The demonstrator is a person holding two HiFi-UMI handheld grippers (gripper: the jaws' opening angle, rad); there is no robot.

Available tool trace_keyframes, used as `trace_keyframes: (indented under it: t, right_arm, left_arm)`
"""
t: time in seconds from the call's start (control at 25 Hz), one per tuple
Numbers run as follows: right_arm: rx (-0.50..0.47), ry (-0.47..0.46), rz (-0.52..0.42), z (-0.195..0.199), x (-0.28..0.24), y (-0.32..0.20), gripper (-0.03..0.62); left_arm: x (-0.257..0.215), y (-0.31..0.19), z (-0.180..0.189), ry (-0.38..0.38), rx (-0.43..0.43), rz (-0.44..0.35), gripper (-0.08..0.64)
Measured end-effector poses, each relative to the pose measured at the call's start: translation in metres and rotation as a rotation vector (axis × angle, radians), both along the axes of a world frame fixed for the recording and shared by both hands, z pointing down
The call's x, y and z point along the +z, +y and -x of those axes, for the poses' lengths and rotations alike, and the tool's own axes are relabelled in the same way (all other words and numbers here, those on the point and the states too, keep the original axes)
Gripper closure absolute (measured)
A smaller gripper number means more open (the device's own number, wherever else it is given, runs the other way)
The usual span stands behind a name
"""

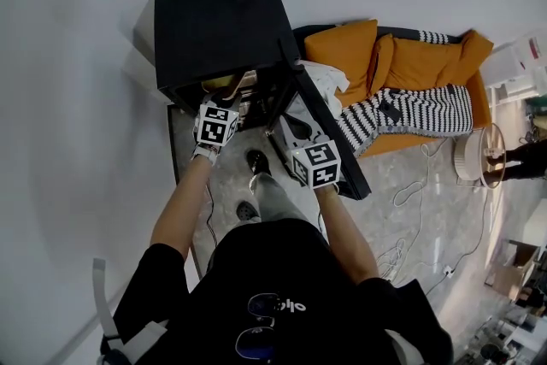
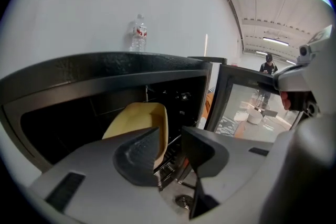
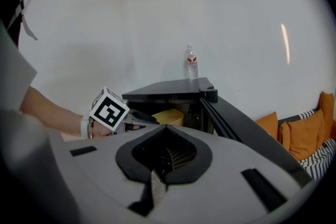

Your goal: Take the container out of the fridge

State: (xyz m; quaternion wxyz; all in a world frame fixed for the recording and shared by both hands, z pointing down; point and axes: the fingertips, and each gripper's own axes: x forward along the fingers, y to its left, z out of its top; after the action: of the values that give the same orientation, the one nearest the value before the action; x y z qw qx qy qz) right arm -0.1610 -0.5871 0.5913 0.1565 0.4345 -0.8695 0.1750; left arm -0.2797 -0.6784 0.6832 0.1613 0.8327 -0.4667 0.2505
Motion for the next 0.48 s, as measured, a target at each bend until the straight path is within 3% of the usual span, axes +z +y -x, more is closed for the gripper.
trace_keyframes:
  t: [0.48]
  right_arm:
    - [0.002,-0.003,0.017,-0.002,0.0,-0.004,0.585]
  left_arm:
    - [0.016,-0.003,-0.008,-0.16,0.028,0.081,0.445]
